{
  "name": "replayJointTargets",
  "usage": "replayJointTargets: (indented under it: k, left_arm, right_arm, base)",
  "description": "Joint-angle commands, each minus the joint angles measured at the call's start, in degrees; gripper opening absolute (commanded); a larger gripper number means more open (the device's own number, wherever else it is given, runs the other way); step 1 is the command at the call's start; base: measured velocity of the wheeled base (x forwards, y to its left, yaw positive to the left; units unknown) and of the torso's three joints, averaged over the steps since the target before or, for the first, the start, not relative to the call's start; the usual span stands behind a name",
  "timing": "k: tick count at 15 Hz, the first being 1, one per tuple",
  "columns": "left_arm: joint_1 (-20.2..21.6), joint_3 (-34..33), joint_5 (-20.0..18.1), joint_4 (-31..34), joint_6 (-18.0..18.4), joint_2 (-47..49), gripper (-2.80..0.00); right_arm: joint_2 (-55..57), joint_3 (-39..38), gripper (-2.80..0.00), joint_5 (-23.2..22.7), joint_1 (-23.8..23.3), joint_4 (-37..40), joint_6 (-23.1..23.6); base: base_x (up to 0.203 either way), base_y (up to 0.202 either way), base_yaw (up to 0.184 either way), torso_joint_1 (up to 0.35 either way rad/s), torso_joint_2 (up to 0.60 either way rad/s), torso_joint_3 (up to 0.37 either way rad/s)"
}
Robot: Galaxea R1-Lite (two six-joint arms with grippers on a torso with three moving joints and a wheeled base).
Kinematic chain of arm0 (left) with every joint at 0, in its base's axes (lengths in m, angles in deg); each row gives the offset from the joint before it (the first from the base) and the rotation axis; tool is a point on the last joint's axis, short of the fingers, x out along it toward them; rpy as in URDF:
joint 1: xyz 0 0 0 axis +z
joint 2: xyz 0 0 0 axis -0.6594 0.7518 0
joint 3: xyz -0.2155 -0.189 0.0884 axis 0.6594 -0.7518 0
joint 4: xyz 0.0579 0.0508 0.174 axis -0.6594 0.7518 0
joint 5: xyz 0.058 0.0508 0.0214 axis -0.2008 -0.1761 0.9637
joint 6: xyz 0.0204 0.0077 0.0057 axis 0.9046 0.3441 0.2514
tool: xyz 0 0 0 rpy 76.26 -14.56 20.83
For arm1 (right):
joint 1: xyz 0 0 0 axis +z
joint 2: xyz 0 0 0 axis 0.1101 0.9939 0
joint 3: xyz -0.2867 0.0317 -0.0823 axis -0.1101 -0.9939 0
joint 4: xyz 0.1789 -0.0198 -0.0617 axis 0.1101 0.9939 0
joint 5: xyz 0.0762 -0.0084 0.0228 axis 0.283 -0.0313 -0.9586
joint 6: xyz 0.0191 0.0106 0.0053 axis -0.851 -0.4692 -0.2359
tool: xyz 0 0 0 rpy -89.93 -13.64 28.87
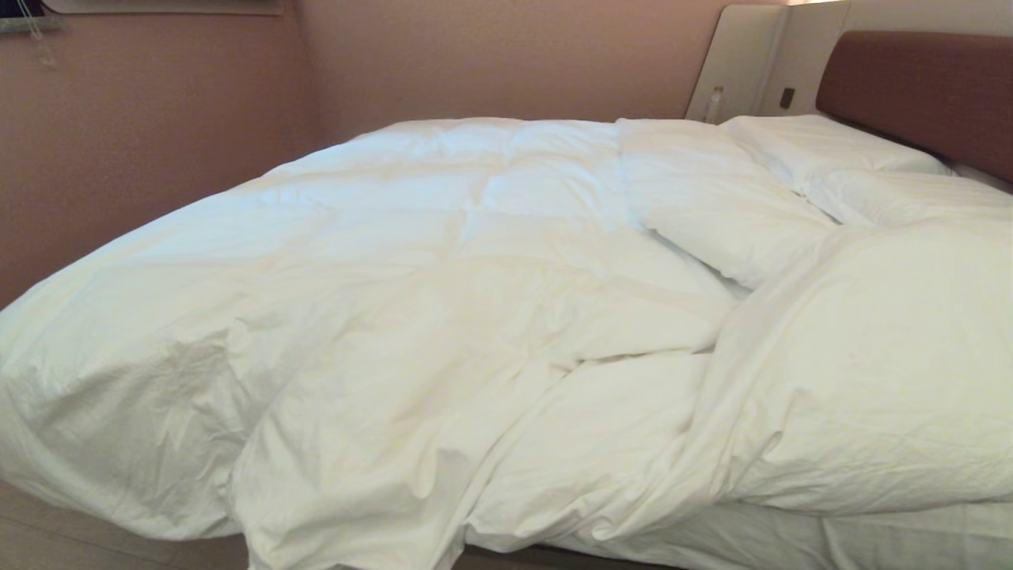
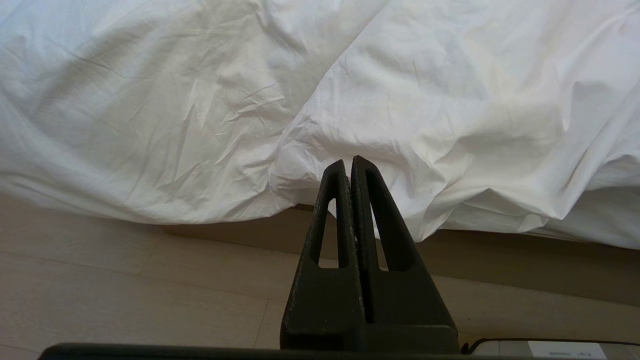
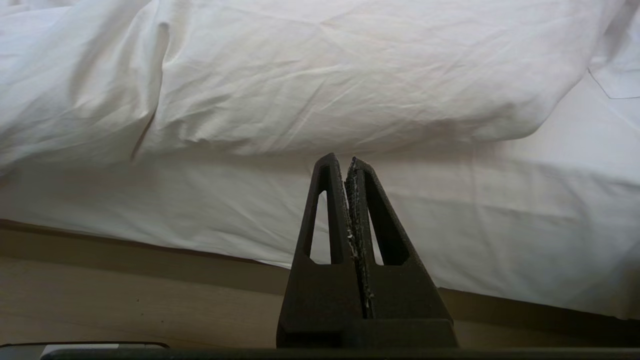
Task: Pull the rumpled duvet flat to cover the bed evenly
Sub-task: Hold the folded corner of the quilt
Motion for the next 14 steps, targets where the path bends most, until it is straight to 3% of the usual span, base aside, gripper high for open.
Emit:
replayJointTargets:
  k: [1, 3, 7, 10, 14]
  left_arm:
    - [0.0, 0.0, 0.0, 0.0, 0.0, 0.0, -2.80]
    - [0.0, 0.0, 0.0, 0.0, 0.0, 0.0, -2.80]
    - [0.0, 0.0, 0.0, 0.0, 0.0, 0.0, -2.80]
    - [0.0, 0.0, 0.0, 0.0, 0.0, 0.0, -2.80]
    - [0.0, 0.0, 0.0, 0.0, 0.0, 0.0, -2.80]
  right_arm:
    - [0.1, 0.3, -2.80, 0.3, 0.0, 0.2, 0.1]
    - [0.1, 4.3, -2.80, 0.7, 0.0, 1.7, 0.1]
    - [1.4, 19.1, -2.80, 0.3, 0.0, 13.8, 0.1]
    - [8.8, 26.6, -2.80, 0.1, 0.0, 16.9, -1.0]
    - [26.7, 38.3, -2.80, -0.2, -0.1, 15.8, -7.2]
  base:
    - [0.000, 0.000, 0.000, 0.000, 0.00, 0.000]
    - [0.000, 0.000, 0.000, 0.000, 0.00, 0.000]
    - [0.000, 0.000, 0.000, 0.000, 0.00, 0.000]
    - [0.000, 0.000, 0.000, 0.000, 0.00, 0.000]
    - [0.000, 0.000, 0.000, 0.000, 0.00, 0.000]
